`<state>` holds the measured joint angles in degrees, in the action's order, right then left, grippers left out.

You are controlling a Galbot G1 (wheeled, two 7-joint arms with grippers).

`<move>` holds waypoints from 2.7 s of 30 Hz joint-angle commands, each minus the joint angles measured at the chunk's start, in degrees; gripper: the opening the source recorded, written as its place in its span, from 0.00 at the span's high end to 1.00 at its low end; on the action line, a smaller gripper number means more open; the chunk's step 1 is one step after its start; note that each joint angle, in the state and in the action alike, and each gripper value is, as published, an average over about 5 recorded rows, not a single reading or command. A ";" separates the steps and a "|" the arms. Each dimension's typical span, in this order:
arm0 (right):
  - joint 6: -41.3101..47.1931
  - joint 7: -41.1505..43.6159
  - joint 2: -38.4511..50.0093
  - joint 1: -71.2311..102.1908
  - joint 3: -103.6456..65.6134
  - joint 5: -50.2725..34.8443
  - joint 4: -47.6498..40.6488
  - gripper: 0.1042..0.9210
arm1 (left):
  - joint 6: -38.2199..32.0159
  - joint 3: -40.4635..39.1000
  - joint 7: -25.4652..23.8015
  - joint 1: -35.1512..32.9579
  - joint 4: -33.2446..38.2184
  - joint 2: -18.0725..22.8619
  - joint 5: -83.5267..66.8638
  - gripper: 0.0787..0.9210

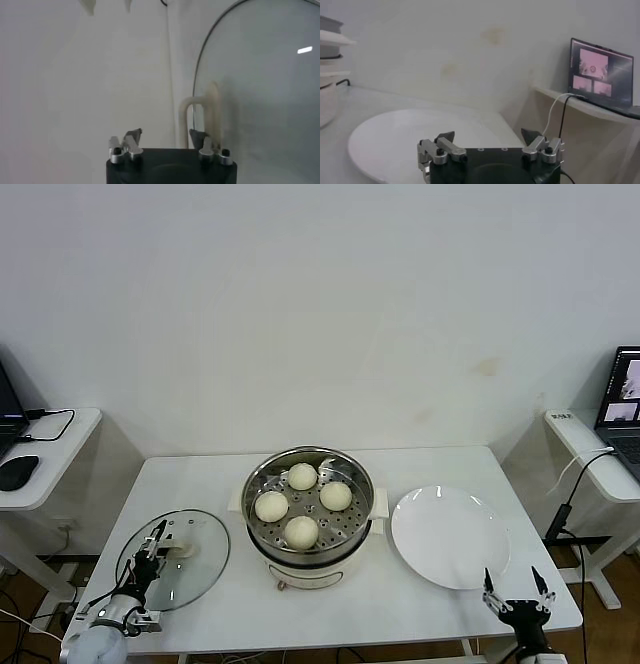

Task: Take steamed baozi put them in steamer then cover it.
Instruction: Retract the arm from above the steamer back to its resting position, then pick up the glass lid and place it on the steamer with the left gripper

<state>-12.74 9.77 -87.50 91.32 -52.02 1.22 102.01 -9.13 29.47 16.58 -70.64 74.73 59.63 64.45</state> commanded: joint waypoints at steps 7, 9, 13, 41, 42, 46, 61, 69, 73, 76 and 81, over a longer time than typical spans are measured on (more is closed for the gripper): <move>-0.11 0.29 -0.06 0.36 0.53 -0.40 -0.02 0.12 | -1.76 -0.33 0.92 1.46 -3.66 0.04 -1.21 0.71; 0.03 0.42 0.00 0.48 0.70 -0.82 0.10 0.12 | -2.27 -0.28 1.43 1.49 -3.85 0.07 -1.31 0.77; -0.11 0.46 -0.01 0.61 0.70 -0.07 0.27 0.12 | -2.85 0.33 2.75 0.88 -2.57 0.06 -2.10 0.90; -1.65 0.97 1.18 2.02 4.72 4.10 2.75 0.12 | 21.01 10.09 -15.14 -16.55 43.36 -5.76 -11.63 0.93; -1.80 0.83 1.07 1.99 4.85 4.56 2.65 0.12 | 22.02 8.99 -15.54 -16.11 44.41 -6.65 -12.28 0.93; -1.82 0.11 0.54 2.03 5.20 6.14 2.40 0.12 | 25.94 4.45 -17.29 -13.30 47.93 -9.55 -12.96 0.93; -0.60 -3.14 -2.30 0.61 8.49 10.95 0.70 0.12 | 38.04 -21.76 -23.11 9.85 42.73 -9.26 -9.80 0.93; 0.07 -4.87 -2.91 -1.00 10.42 14.36 -1.27 0.12 | 42.74 -26.62 -30.22 15.20 41.58 -3.92 -2.24 0.93; 0.05 -5.15 -2.90 -1.60 10.42 14.62 -2.23 0.12 | 43.66 -29.00 -32.82 17.39 40.16 -0.51 2.47 0.93; 0.03 -5.31 -2.90 -1.79 10.38 14.99 -2.51 0.12 | 43.73 -30.91 -34.09 18.75 39.23 2.34 5.88 0.93; 0.16 -5.43 -2.93 -1.95 10.69 15.52 -2.59 0.12 | 43.77 -32.96 -35.82 19.93 37.84 6.77 9.55 0.93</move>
<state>-12.83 5.04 -90.11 89.95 -42.21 15.09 100.29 31.83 3.70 -13.90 -56.42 114.61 58.37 64.86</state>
